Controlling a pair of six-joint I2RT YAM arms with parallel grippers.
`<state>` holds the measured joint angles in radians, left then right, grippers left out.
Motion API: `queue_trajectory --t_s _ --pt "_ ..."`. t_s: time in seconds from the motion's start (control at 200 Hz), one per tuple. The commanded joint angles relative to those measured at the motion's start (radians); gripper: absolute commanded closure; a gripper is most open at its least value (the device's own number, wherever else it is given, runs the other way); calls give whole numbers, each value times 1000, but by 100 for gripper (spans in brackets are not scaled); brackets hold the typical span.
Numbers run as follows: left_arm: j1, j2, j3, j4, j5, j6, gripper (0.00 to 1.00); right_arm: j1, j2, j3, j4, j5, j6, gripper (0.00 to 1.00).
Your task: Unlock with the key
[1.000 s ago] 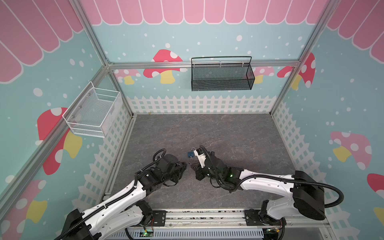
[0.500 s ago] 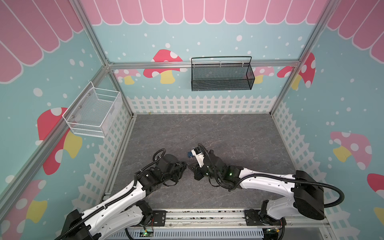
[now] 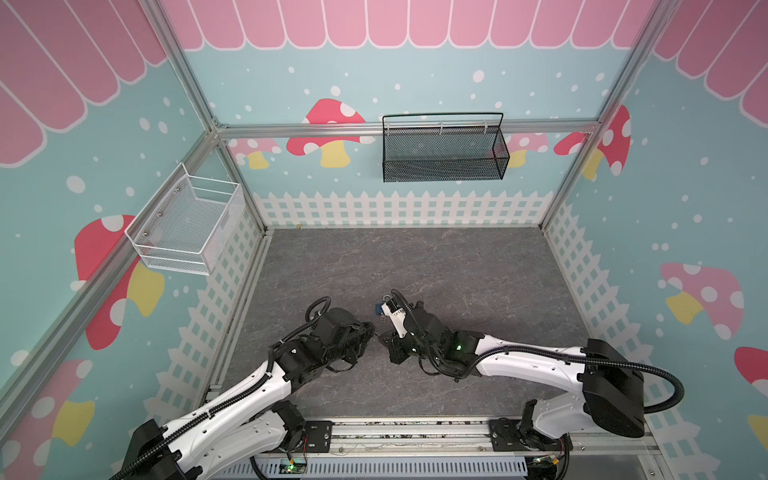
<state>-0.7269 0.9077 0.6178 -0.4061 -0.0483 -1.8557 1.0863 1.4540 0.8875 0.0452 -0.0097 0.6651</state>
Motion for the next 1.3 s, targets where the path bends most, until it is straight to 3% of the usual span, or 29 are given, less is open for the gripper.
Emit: queue_trajectory --t_s 0.0,0.375,0.58,0.77,0.945,1.296 --pt "7 -3 22 22 5 -16 100 -5 20 31 -7 -5 -9 100" --pt "7 5 30 32 24 -5 100 -29 26 44 -19 28 -4 100" --pt "7 10 33 38 26 -6 100 -28 32 53 27 -66 -26 100" --pt "7 -4 29 41 14 -13 100 -27 -19 11 -24 3 -14 100" --pt "7 -8 33 39 6 -15 100 -23 -29 7 -21 -52 -35 100" --pt "7 -7 46 33 1 -8 100 -19 -62 7 -50 -42 -63 100"
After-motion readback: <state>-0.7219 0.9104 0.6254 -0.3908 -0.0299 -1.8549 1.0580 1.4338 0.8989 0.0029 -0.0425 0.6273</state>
